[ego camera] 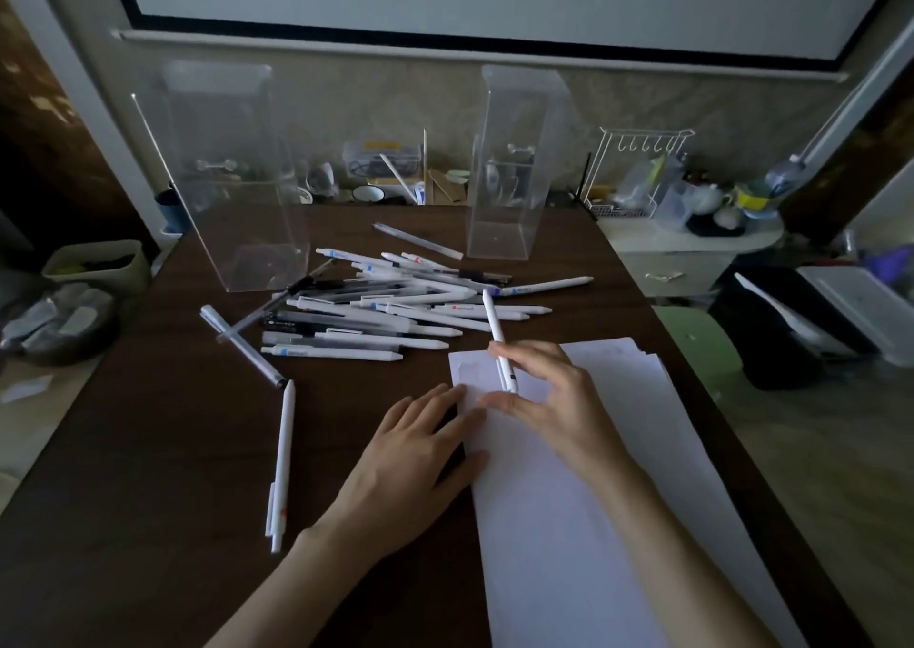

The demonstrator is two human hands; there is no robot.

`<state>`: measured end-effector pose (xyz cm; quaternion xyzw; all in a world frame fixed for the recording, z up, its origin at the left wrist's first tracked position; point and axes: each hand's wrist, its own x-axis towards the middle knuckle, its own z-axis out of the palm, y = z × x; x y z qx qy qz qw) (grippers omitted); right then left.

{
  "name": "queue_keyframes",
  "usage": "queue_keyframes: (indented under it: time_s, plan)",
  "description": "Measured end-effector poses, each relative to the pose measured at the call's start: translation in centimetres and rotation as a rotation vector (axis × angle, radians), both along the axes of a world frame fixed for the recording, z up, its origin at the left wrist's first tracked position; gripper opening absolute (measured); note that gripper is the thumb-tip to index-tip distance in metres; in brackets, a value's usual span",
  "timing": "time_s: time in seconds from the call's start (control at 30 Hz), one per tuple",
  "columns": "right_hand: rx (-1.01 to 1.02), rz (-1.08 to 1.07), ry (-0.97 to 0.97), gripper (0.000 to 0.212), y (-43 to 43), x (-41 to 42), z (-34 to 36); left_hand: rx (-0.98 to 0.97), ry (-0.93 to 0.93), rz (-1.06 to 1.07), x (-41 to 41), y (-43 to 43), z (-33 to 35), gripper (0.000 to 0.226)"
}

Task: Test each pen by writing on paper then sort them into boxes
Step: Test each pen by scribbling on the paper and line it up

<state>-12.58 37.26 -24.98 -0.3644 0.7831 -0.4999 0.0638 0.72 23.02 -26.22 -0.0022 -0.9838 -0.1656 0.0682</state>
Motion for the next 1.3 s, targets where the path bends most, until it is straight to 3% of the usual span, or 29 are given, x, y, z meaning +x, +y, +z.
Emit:
queue_keyframes:
  time_s: [0.27, 0.4, 0.57, 0.67, 0.77, 0.9, 1.03, 1.13, 1.3]
  plan:
    - [-0.040, -0.066, 0.060, 0.058, -0.1, 0.1, 0.0, 0.002, -0.017, 0.005, 0.0, 0.0, -0.1, 0.058]
    - [-0.007, -0.079, 0.251, 0.065, -0.3, 0.3, 0.0, 0.009, -0.015, 0.009, 0.0, 0.0, 0.1, 0.060]
    - [-0.156, -0.226, 0.349, 0.017, 0.0, 0.4, 0.0, 0.023, -0.047, 0.009, 0.1, 0.1, 0.4, 0.065]
    - [-0.243, -0.203, 0.180, 0.010, 0.4, 0.9, 0.3, 0.018, -0.035, 0.009, 0.1, 0.1, 0.4, 0.061]
    - [-0.233, -0.088, 0.061, 0.037, 0.7, 1.0, 0.3, 0.012, -0.035, 0.007, 0.1, 0.1, 0.3, 0.057]
    - [-0.151, -0.174, -0.015, 0.010, -0.1, 0.7, 0.2, 0.016, -0.049, 0.010, 0.1, 0.2, 0.5, 0.064]
    - [-0.049, -0.131, -0.284, 0.016, -1.3, -0.3, 0.7, 0.013, -0.056, 0.006, 0.0, 0.3, 0.8, 0.066]
    - [0.045, -0.131, -0.266, 0.021, -2.7, -1.2, 1.3, 0.000, -0.059, -0.008, 0.0, 0.3, 0.7, 0.065]
    - [-0.004, -0.251, -0.218, 0.030, -3.5, -1.7, 0.6, -0.019, -0.058, 0.012, 0.1, 0.4, 0.5, 0.058]
